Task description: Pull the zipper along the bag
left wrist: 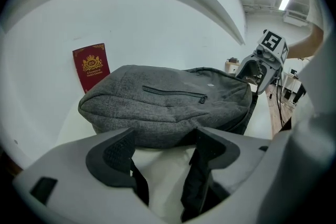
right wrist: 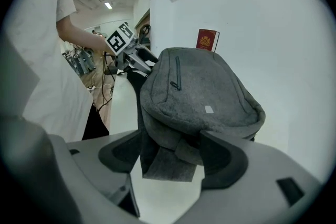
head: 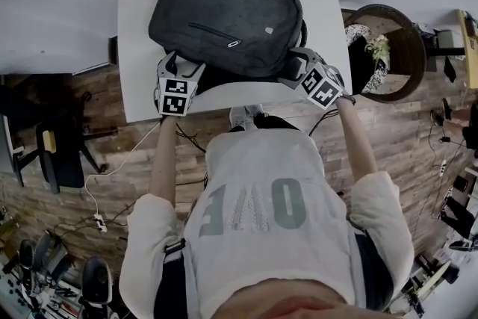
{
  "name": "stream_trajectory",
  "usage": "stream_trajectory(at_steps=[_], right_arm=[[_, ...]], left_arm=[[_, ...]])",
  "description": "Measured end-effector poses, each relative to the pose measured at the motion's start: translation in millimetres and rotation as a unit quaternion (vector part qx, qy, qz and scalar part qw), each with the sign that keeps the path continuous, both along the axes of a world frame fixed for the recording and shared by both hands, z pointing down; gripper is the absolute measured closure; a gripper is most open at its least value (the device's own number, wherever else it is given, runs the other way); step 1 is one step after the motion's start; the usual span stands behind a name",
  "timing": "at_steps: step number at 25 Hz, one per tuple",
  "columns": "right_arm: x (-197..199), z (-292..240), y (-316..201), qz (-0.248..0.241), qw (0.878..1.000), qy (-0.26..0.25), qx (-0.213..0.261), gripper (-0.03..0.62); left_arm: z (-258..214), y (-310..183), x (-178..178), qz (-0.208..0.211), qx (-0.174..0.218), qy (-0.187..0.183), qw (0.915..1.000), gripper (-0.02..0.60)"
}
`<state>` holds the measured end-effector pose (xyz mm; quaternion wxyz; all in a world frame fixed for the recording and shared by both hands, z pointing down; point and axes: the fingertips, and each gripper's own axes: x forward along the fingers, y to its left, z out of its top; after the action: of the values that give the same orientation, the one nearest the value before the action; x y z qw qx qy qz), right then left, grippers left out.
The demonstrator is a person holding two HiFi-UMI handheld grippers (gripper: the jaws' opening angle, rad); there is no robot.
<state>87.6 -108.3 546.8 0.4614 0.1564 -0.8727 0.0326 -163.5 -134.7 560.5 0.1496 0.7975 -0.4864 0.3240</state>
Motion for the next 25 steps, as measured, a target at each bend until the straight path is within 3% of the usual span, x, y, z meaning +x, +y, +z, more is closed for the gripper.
stream_trajectory(at_steps=[7, 11, 16, 18, 21, 25], right_arm=[[-25.4, 3.9, 19.2, -0.006, 0.999, -0.014, -0.044, 0.244], [-49.9, 4.1, 32.8, -0.028, 0.997, -0.026, -0.070, 0.244], [-88.5, 4.5, 52.6, -0.079, 0.994, -0.022, -0.069, 0.244], [-103.0, 6.1, 60.6, -0.094, 0.993, -0.020, -0.068, 0.244], [-121.3, 10.7, 70.5, -0.112, 0.991, -0.025, -0.068, 0.244], [-131.6, 7.6, 74.4, -0.113, 0.989, -0.050, -0.083, 0.246]], left_arm=[[-1.6, -45.7, -25.1, 0.027, -0.010, -0.047, 0.9985, 0.225], [0.3, -67.7, -47.2, 0.016, -0.008, -0.040, 0.9990, 0.224], [-7.1, -83.2, -73.9, -0.015, 0.009, -0.065, 0.9977, 0.225], [-18.8, -85.0, -81.9, -0.042, 0.027, -0.047, 0.9976, 0.225], [-47.9, -82.0, -76.9, -0.074, 0.063, 0.013, 0.9952, 0.225], [-81.2, -60.0, -27.9, -0.007, 0.098, 0.014, 0.9950, 0.225]])
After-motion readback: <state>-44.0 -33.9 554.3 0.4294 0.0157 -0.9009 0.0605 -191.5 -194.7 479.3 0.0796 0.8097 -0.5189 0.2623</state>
